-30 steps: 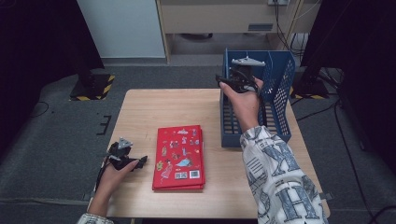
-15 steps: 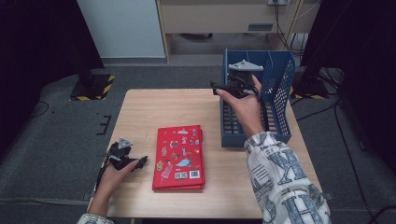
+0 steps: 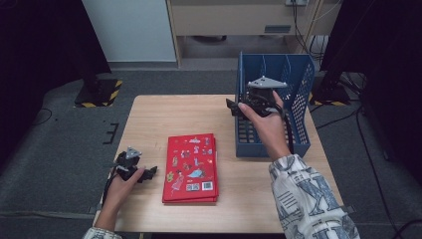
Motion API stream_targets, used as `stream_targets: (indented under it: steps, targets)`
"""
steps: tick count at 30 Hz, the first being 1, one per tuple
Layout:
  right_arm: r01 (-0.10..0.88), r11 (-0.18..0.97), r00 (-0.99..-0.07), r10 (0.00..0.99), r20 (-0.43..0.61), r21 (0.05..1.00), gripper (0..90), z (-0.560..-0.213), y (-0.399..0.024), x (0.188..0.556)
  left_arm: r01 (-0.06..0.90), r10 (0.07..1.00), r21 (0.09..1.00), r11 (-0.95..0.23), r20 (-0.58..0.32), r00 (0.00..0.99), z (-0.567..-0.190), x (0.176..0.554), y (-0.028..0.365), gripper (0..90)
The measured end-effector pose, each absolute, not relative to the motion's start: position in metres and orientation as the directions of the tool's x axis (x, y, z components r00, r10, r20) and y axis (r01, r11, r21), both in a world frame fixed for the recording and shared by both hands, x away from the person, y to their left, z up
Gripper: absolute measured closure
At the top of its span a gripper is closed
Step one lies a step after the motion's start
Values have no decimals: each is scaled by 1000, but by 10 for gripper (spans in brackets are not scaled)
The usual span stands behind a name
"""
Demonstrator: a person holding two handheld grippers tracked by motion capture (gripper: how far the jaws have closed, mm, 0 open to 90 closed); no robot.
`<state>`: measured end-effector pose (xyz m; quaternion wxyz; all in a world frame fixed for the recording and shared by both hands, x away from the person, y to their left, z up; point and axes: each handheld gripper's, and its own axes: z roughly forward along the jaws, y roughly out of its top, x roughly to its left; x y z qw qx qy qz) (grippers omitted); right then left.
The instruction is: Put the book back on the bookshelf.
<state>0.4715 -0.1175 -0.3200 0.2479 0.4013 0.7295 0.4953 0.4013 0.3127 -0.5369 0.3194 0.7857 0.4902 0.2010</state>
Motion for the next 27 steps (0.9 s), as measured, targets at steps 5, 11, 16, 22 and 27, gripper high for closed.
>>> stream_targets:
  steps: [5, 11, 16, 22, 27]
  targets:
    - [342, 216, -562, 827, 15, 914, 78, -329, -121, 459, 644, 900, 699, -312, 0, 436, -537, 401, 312, 0]
    - [329, 263, -576, 817, -27, 907, 80, -338, -123, 446, 645, 898, 696, -316, 1, 439, -537, 401, 313, 0]
    - [322, 289, -590, 806, -48, 902, 82, -345, -125, 436, 645, 898, 695, -317, 2, 440, -537, 401, 313, 0]
    - [326, 310, -601, 797, -57, 893, 77, -356, -133, 425, 645, 898, 696, -317, 2, 440, -537, 401, 313, 0]
    - [328, 331, -612, 788, -67, 885, 68, -370, -141, 417, 644, 898, 696, -317, 2, 439, -537, 401, 313, 0]
